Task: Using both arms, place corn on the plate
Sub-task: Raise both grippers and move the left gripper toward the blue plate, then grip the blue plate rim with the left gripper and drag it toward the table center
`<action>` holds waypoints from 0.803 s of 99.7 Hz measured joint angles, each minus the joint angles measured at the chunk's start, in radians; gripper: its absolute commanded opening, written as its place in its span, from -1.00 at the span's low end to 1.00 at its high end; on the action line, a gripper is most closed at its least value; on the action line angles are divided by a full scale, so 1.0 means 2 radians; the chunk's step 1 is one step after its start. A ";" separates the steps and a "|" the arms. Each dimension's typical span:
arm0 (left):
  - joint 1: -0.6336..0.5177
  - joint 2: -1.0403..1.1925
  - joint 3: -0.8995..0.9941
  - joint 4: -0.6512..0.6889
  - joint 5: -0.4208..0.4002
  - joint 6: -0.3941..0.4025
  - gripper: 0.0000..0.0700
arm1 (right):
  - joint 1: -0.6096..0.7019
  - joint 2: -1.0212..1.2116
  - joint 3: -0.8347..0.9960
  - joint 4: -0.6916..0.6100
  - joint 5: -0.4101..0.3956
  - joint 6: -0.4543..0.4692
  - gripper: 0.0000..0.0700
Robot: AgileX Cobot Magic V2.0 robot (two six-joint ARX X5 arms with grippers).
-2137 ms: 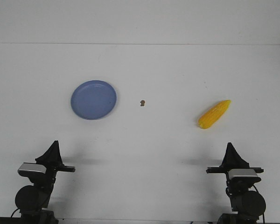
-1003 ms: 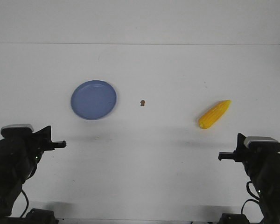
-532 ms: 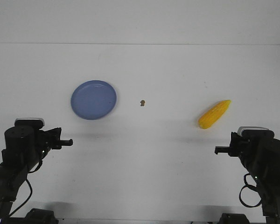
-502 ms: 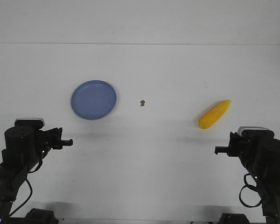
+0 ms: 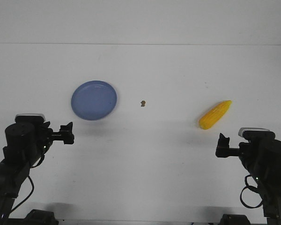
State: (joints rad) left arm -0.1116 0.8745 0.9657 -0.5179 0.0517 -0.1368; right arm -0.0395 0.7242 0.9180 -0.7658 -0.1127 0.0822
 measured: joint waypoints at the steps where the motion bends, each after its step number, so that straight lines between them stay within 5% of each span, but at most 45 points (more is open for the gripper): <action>1: 0.000 0.003 0.000 0.004 0.000 0.000 0.60 | 0.000 0.000 0.000 0.000 0.000 0.000 0.81; 21: 0.020 0.136 0.037 0.059 0.000 -0.014 0.61 | 0.000 0.000 0.000 0.000 0.000 0.000 0.81; 80: 0.053 0.472 0.200 0.069 0.000 -0.023 0.68 | 0.000 0.000 0.000 0.000 0.000 0.000 0.81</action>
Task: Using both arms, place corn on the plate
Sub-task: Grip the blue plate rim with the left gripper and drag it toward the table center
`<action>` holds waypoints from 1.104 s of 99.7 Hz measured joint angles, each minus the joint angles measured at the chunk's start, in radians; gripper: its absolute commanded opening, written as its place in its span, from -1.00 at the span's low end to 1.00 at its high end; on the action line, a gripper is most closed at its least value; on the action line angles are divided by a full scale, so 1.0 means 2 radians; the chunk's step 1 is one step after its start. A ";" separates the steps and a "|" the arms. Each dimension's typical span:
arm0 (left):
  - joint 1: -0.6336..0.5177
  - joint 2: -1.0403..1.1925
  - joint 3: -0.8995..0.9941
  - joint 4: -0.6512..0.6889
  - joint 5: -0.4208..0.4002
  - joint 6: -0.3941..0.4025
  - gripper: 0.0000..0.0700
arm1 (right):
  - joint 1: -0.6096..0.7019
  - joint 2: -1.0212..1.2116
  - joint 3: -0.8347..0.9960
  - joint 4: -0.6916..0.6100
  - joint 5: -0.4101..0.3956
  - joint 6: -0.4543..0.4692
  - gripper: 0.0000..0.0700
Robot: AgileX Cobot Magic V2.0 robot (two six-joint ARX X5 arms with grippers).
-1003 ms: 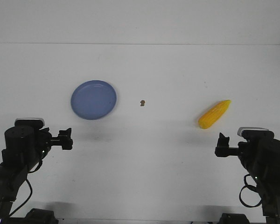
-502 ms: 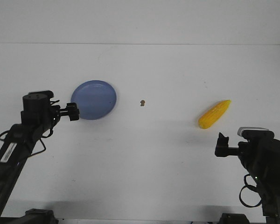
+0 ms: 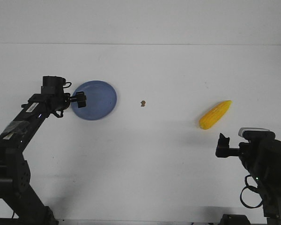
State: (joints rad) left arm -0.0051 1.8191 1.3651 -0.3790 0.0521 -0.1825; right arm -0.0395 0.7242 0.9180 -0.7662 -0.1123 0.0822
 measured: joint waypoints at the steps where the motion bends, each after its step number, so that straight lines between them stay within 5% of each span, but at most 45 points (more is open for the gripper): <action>1: 0.000 0.002 0.000 0.001 0.000 0.000 0.68 | 0.000 0.000 0.000 0.000 0.000 0.000 0.81; 25: 0.000 0.031 0.000 0.002 0.000 -0.006 0.56 | 0.000 0.000 0.000 0.000 0.000 0.000 0.81; 29: 0.000 0.031 0.000 0.003 0.000 -0.006 0.21 | 0.000 0.000 0.000 0.000 0.000 0.000 0.81; 37: 0.000 0.031 0.001 0.007 0.000 -0.006 -1.00 | 0.000 0.000 0.000 0.000 0.000 0.000 0.81; 60: 0.001 0.031 0.001 0.007 0.044 -0.015 -0.98 | 0.000 0.000 0.000 0.000 0.000 0.000 0.81; 96: 0.009 -0.005 0.000 -0.004 0.187 -0.036 -0.98 | 0.000 0.000 0.000 0.000 0.000 0.000 0.81; 110: 0.008 -0.075 0.001 -0.026 0.200 -0.035 -0.98 | 0.000 0.000 0.000 -0.002 0.000 0.000 0.81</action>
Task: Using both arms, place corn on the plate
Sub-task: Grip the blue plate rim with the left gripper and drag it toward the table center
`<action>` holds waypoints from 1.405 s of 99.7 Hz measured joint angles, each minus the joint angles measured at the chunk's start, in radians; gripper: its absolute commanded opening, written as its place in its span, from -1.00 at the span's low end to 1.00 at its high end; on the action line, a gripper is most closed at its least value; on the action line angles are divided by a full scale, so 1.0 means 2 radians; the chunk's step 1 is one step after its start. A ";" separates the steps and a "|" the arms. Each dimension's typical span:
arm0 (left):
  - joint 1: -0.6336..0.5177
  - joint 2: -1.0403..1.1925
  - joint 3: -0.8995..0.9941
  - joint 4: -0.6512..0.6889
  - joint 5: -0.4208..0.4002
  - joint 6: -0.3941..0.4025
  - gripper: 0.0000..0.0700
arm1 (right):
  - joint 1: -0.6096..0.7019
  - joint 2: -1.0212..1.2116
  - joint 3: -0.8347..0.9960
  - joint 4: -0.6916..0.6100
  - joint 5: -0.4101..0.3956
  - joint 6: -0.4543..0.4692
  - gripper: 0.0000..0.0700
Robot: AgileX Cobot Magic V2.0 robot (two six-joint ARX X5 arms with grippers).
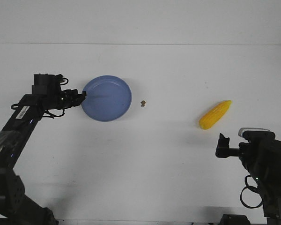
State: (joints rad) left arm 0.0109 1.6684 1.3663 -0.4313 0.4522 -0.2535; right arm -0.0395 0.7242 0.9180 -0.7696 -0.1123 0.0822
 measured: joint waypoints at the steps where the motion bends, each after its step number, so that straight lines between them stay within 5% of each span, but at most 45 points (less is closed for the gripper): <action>1: 0.000 -0.005 0.000 -0.002 0.001 0.000 -0.98 | 0.000 0.000 0.000 0.000 0.000 0.000 0.81; 34: -0.083 -0.087 -0.096 -0.022 0.023 0.001 -0.98 | 0.000 0.000 0.000 0.000 0.000 0.001 0.81; 61: -0.159 -0.090 -0.231 0.097 0.024 -0.040 -0.98 | 0.000 0.000 0.000 0.000 0.000 0.001 0.81; 88: -0.214 -0.090 -0.241 0.110 -0.032 -0.058 -0.97 | 0.000 0.000 0.000 0.000 0.000 0.010 0.81; 117: -0.223 -0.090 -0.244 0.106 -0.036 -0.062 -0.94 | 0.000 0.000 0.000 0.000 0.000 0.012 0.81; 140: -0.223 -0.089 -0.244 0.098 -0.041 -0.064 -0.65 | 0.000 0.000 0.000 0.000 0.000 0.013 0.81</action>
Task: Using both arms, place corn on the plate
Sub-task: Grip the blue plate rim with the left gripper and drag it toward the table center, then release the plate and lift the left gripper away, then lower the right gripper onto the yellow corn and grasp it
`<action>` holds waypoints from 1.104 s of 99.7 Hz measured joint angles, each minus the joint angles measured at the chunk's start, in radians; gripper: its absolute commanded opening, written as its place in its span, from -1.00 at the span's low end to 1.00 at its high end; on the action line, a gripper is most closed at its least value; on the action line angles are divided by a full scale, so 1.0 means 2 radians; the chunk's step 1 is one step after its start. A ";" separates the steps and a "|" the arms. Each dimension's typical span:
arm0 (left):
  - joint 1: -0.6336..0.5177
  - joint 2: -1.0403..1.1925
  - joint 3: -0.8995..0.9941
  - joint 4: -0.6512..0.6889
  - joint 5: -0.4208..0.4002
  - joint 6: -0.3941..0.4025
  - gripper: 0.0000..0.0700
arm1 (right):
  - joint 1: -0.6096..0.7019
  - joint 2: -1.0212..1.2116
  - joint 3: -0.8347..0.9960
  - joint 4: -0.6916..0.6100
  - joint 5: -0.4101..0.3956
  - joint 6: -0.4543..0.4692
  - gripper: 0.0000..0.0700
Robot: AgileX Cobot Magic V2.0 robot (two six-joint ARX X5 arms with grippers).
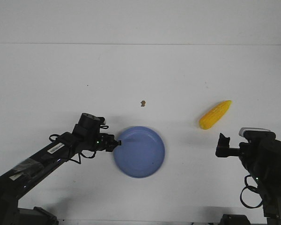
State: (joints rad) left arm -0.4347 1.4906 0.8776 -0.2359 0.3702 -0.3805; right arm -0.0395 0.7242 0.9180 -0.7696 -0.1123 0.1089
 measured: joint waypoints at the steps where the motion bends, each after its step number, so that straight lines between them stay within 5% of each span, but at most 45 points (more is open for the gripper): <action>1: 0.000 0.000 0.000 0.000 -0.001 0.000 -0.62 | 0.000 0.000 0.000 0.000 0.000 0.000 0.81; 37: 0.000 -0.008 0.000 0.013 -0.004 0.000 0.79 | 0.000 0.000 0.000 0.000 0.000 0.000 0.81; 50: 0.000 -0.062 0.000 0.044 -0.035 0.007 0.78 | 0.000 0.000 0.000 0.000 0.000 0.000 0.81; 76: 0.007 -0.186 0.000 -0.023 -0.214 0.096 0.79 | 0.000 0.004 0.000 0.008 0.003 0.012 0.81; 110: 0.055 -0.221 0.000 -0.071 -0.227 0.130 0.79 | -0.005 0.149 0.000 0.122 0.030 0.066 0.81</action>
State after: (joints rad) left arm -0.3241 1.0485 0.8776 -0.3775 -0.0837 -0.1200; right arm -0.0494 1.0225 0.9180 -0.5251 -0.0521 0.2417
